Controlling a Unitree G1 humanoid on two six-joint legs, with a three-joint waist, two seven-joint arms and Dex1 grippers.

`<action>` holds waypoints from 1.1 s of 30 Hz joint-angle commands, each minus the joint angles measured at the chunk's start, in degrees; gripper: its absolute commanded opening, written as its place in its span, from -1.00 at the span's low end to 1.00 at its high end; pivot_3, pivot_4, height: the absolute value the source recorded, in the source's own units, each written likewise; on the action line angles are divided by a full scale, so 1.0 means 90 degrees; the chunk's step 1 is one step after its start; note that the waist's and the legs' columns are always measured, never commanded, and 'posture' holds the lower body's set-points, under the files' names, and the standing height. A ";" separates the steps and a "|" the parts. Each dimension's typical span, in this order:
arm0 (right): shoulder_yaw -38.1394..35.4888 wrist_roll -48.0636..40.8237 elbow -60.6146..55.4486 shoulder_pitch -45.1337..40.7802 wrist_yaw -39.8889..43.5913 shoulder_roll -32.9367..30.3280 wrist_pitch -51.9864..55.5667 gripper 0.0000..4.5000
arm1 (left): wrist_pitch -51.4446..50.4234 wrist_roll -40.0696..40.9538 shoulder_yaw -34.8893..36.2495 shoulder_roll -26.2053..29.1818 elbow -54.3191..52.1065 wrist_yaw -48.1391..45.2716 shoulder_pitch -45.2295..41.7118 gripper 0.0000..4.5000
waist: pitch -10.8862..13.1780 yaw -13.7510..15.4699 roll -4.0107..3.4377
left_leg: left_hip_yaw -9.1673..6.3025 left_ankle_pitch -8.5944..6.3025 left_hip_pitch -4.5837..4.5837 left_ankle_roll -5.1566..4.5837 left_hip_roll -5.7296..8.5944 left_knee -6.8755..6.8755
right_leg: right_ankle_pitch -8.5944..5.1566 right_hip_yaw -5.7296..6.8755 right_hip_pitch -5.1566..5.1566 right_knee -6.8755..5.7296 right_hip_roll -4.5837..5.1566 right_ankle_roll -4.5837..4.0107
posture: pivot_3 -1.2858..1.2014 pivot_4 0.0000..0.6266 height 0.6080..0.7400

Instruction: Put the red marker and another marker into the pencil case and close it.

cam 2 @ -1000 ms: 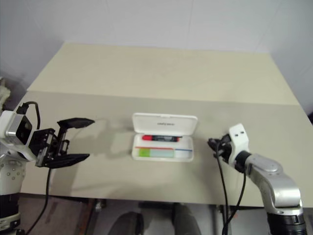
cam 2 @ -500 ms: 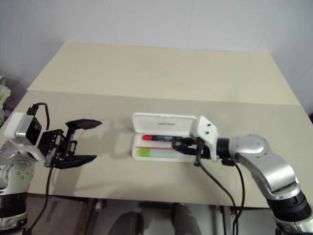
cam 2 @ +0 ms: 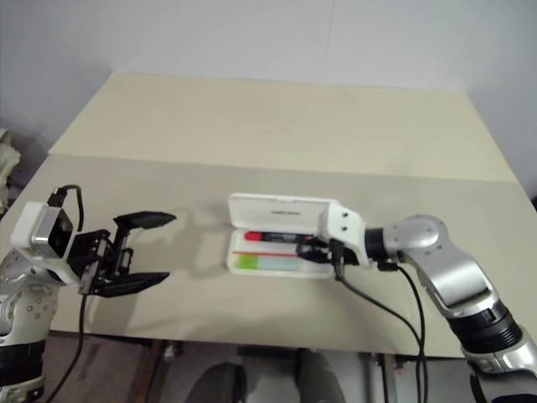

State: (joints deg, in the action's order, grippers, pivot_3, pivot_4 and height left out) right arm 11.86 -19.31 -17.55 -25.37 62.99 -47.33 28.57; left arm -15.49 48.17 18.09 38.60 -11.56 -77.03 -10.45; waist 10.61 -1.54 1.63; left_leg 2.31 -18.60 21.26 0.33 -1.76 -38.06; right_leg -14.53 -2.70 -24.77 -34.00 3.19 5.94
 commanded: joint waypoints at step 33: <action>-0.0640 -0.0199 -0.0022 0.0141 0.0425 0.0010 -0.0081 0.99 | 0.0631 -0.0395 0.0015 -0.0266 0.0115 0.0316 -0.0390 1.00 | 0.0000 0.0000 0.0000 | 0.0003 0.0002 -0.0007 0.0004 -0.0003 -0.0017 | 0.0001 -0.0005 0.0001 -0.0029 -0.0052 0.0001 | 0.03 -0.52 1.00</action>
State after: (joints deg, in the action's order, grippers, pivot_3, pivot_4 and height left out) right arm 9.25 -18.67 -14.67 -24.15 66.64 -46.31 26.94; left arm -11.75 45.83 17.67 36.42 -10.37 -75.12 -13.17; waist 10.61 -1.55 1.63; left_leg 2.34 -18.58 21.19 0.37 -1.79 -38.21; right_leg -14.52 -2.75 -24.76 -34.26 2.73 5.95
